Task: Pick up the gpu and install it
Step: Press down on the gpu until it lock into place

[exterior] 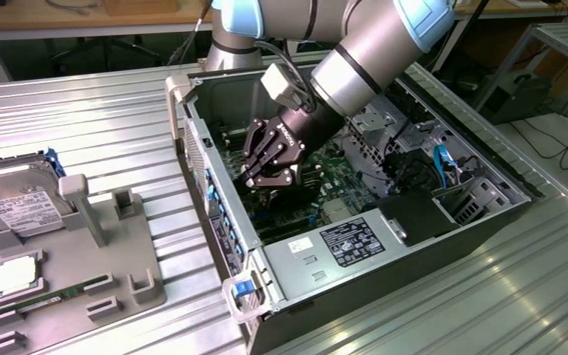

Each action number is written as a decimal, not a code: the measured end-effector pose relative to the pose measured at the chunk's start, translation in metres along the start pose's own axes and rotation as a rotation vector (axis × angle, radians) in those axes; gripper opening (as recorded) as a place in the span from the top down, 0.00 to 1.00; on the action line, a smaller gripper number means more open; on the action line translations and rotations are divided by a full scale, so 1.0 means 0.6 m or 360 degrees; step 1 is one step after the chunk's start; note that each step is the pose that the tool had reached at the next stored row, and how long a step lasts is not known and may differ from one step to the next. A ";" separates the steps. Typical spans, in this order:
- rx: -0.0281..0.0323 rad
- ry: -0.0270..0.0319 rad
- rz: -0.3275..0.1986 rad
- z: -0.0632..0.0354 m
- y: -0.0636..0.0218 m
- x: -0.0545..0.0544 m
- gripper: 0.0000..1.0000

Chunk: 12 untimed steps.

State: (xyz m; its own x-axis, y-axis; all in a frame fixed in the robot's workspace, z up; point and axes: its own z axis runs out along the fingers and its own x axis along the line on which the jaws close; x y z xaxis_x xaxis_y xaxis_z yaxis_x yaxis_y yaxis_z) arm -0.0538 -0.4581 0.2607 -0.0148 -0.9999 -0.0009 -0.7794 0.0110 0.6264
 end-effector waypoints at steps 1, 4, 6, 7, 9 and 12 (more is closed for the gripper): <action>0.00035 0.00004 0.0000 -0.001 -0.001 0.000 0.89; 0.00140 0.00006 0.0000 -0.003 -0.003 0.000 0.89; 0.00259 0.00008 -0.0001 -0.004 -0.004 -0.001 0.89; 0.00383 0.00014 -0.0002 -0.004 -0.004 -0.001 0.89; 0.00795 0.00039 -0.0006 -0.004 -0.004 -0.002 0.89; 0.01686 0.00083 -0.0014 -0.004 -0.004 -0.003 0.89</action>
State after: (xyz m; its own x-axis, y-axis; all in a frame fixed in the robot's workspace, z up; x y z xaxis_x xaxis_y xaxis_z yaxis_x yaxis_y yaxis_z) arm -0.0504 -0.4565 0.2612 -0.0048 -1.0000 -0.0016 -0.8414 0.0032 0.5405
